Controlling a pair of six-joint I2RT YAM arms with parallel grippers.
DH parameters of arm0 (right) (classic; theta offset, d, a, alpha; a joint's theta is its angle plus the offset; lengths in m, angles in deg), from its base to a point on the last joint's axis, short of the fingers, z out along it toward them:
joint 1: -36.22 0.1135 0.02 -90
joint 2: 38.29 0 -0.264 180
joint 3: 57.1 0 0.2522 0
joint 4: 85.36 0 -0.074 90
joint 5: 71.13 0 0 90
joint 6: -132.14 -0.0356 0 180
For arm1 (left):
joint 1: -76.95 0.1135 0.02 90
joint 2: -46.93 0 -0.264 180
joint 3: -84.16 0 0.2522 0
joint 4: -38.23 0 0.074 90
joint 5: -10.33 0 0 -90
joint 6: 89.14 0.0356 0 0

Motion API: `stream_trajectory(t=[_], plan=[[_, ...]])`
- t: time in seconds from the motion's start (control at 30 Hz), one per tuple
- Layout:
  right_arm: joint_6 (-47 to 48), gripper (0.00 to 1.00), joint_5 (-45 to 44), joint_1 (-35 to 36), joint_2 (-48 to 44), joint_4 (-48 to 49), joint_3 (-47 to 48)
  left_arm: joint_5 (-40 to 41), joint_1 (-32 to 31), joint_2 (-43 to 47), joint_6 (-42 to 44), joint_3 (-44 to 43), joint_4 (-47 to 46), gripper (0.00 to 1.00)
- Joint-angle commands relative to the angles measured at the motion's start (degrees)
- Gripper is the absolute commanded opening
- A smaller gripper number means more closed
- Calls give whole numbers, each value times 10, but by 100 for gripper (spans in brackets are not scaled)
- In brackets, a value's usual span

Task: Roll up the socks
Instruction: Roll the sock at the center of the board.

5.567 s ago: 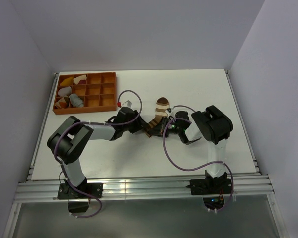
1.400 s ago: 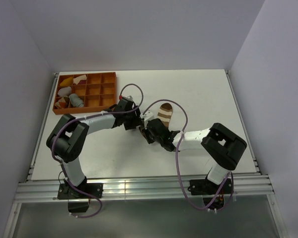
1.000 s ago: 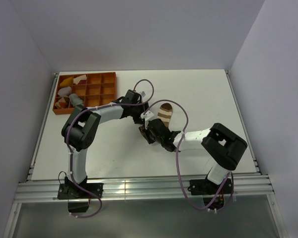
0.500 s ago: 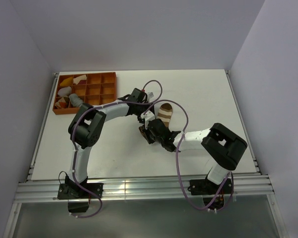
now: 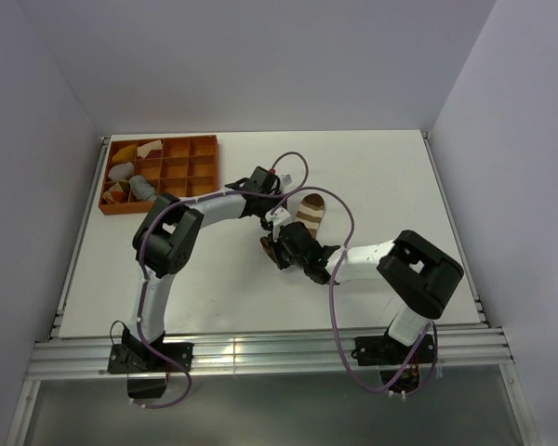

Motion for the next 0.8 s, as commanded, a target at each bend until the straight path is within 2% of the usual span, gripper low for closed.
stream_trajectory(t=[0.0, 0.3, 0.53, 0.77], plan=[[-6, 0, 9, -7, -15, -2, -12, 90, -9, -38, 27, 29, 55, 0], [-26, 0, 79, -25, -14, -49, 6, 135, 50, 16, -17, 69, -4, 0], [-55, 0, 140, -51, -5, -100, 33, 157, 59, 51, -41, 101, -51, 0], [-63, 0, 287, -110, 66, -159, 87, 157, 67, 61, -34, 105, -63, 0]])
